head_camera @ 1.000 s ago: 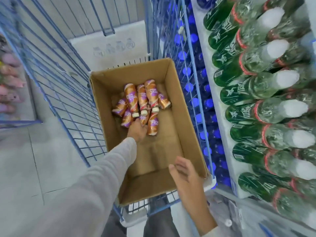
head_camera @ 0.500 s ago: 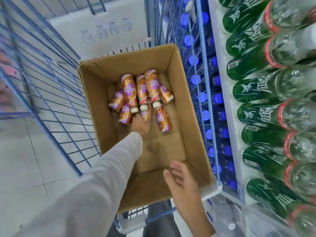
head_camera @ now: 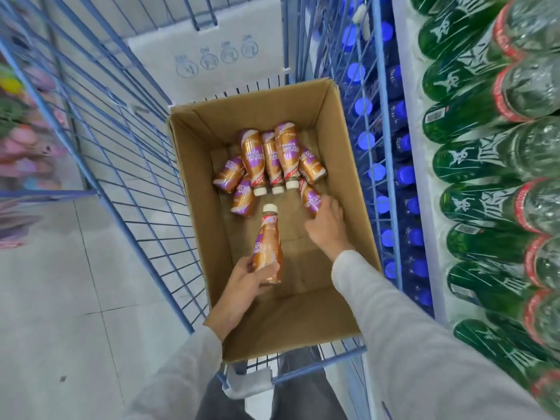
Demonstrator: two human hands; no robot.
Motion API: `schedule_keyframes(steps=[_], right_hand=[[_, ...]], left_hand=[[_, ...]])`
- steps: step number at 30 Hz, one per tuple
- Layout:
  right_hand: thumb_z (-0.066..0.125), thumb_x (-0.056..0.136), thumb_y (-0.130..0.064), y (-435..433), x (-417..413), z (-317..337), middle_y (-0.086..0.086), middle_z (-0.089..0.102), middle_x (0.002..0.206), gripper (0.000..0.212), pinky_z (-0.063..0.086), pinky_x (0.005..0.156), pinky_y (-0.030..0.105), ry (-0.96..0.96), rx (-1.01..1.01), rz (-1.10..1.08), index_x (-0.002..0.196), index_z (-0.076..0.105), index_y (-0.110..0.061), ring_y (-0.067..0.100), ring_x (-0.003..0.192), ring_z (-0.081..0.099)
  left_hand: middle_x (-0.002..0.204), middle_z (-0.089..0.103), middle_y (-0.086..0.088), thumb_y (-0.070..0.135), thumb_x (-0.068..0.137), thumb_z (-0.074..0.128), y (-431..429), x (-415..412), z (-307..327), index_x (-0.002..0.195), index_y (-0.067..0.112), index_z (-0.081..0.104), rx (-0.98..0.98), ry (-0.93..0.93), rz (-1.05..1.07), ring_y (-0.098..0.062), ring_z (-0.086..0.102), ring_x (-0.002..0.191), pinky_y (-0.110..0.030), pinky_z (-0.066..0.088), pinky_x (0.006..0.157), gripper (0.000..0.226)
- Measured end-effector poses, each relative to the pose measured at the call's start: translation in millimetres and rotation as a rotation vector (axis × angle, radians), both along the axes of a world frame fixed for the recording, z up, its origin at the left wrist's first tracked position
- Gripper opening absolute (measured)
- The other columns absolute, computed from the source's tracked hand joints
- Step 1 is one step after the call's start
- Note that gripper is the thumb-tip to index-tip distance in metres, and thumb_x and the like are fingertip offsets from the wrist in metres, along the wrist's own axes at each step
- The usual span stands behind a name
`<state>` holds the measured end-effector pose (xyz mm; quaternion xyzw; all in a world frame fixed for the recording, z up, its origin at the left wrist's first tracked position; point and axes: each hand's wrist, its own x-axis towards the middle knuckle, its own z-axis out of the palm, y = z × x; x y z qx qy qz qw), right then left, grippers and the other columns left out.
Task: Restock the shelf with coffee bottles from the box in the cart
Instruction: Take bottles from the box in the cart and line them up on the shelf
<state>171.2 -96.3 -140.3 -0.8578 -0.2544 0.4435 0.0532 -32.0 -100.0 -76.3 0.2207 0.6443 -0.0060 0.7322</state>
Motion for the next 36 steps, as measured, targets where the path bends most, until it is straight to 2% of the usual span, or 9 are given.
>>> schedule_keyframes(steps=[7, 9, 14, 19, 21, 25, 29, 33, 36], right_hand=[[0.063, 0.089, -0.016, 21.2, -7.1, -70.9, 0.017, 0.042, 0.141, 0.06, 0.037, 0.107, 0.048, -0.188, -0.113, 0.148, 0.141, 0.033, -0.011, 0.037, 0.132, 0.043], [0.064, 0.089, -0.013, 18.2, -7.5, -77.5, 0.019, 0.041, 0.141, 0.069, 0.036, 0.108, 0.048, -0.178, -0.137, 0.138, 0.146, 0.026, -0.014, 0.039, 0.131, 0.045], [0.069, 0.09, -0.021, 7.1, 0.1, -70.2, 0.02, 0.04, 0.143, 0.072, 0.04, 0.107, 0.05, -0.04, -0.12, 0.054, 0.145, 0.023, -0.015, 0.039, 0.13, 0.046], [0.07, 0.089, -0.034, -22.2, -3.9, -10.1, 0.009, 0.048, 0.138, 0.073, 0.05, 0.099, 0.047, 0.241, 0.022, -0.261, 0.144, 0.023, -0.024, 0.026, 0.114, 0.056], [0.071, 0.089, -0.032, -36.4, -7.9, 26.8, 0.005, 0.053, 0.131, 0.071, 0.057, 0.083, 0.038, 0.336, 0.095, -0.355, 0.141, 0.023, -0.028, 0.019, 0.103, 0.06], [0.073, 0.091, -0.024, -61.0, -14.8, 109.5, -0.005, 0.055, 0.115, 0.064, 0.046, 0.061, 0.015, 0.448, 0.211, -0.426, 0.136, 0.027, -0.026, 0.004, 0.093, 0.058], [0.079, 0.085, -0.029, -79.2, -23.5, 174.5, -0.004, 0.063, 0.117, 0.067, 0.048, 0.078, 0.023, 0.545, 0.299, -0.447, 0.14, 0.04, -0.023, 0.011, 0.102, 0.062], [0.081, 0.083, -0.028, -92.9, -27.9, 227.8, -0.004, 0.068, 0.116, 0.062, 0.048, 0.071, 0.018, 0.589, 0.375, -0.416, 0.136, 0.051, -0.022, 0.01, 0.101, 0.066], [0.083, 0.081, -0.027, -106.7, -29.2, 263.4, -0.004, 0.07, 0.114, 0.058, 0.053, 0.084, 0.027, 0.579, 0.448, -0.416, 0.13, 0.051, -0.025, 0.012, 0.1, 0.067]], left_hand=[[0.122, 0.066, -0.002, 0.032, 0.072, 0.088, 0.1, -20.4, 24.6, 0.122, 0.023, 0.054, 0.052, 0.035, 0.13, -0.016, 0.071, 0.105, -0.035, 0.057, 0.093, 0.061], [0.124, 0.066, -0.004, 0.034, 0.069, 0.087, 1.1, -22.7, 27.2, 0.128, 0.018, 0.052, 0.058, 0.042, 0.129, -0.019, 0.069, 0.109, -0.036, 0.057, 0.095, 0.07], [0.123, 0.064, -0.003, 0.029, 0.077, 0.078, -0.4, -23.7, 34.6, 0.128, 0.018, 0.051, 0.081, 0.04, 0.118, -0.018, 0.068, 0.109, -0.03, 0.059, 0.089, 0.058], [0.126, 0.062, -0.001, 0.041, 0.068, 0.085, -5.5, -20.2, 58.6, 0.129, 0.023, 0.05, 0.103, 0.018, 0.088, -0.018, 0.066, 0.112, -0.035, 0.057, 0.094, 0.072], [0.125, 0.062, 0.001, 0.045, 0.067, 0.082, -8.9, -16.6, 76.8, 0.127, 0.027, 0.051, 0.136, 0.009, 0.074, -0.017, 0.066, 0.111, -0.036, 0.058, 0.094, 0.07], [0.124, 0.064, -0.003, 0.033, 0.071, 0.088, -19.7, -8.1, 115.2, 0.125, 0.023, 0.053, 0.21, -0.019, 0.122, -0.018, 0.068, 0.109, -0.036, 0.058, 0.093, 0.065], [0.124, 0.065, -0.007, 0.017, 0.079, 0.082, -32.7, -4.6, 154.2, 0.13, 0.015, 0.052, 0.274, -0.102, 0.194, -0.02, 0.069, 0.108, -0.034, 0.059, 0.087, 0.059], [0.13, 0.064, -0.012, 0.02, 0.068, 0.083, -44.9, -9.7, 186.5, 0.128, 0.015, 0.054, 0.372, -0.192, 0.21, -0.027, 0.066, 0.116, -0.039, 0.057, 0.09, 0.066], [0.13, 0.063, -0.014, 0.017, 0.067, 0.08, -52.7, -12.6, 208.9, 0.128, 0.014, 0.054, 0.449, -0.242, 0.201, -0.03, 0.064, 0.117, -0.037, 0.057, 0.087, 0.066]])
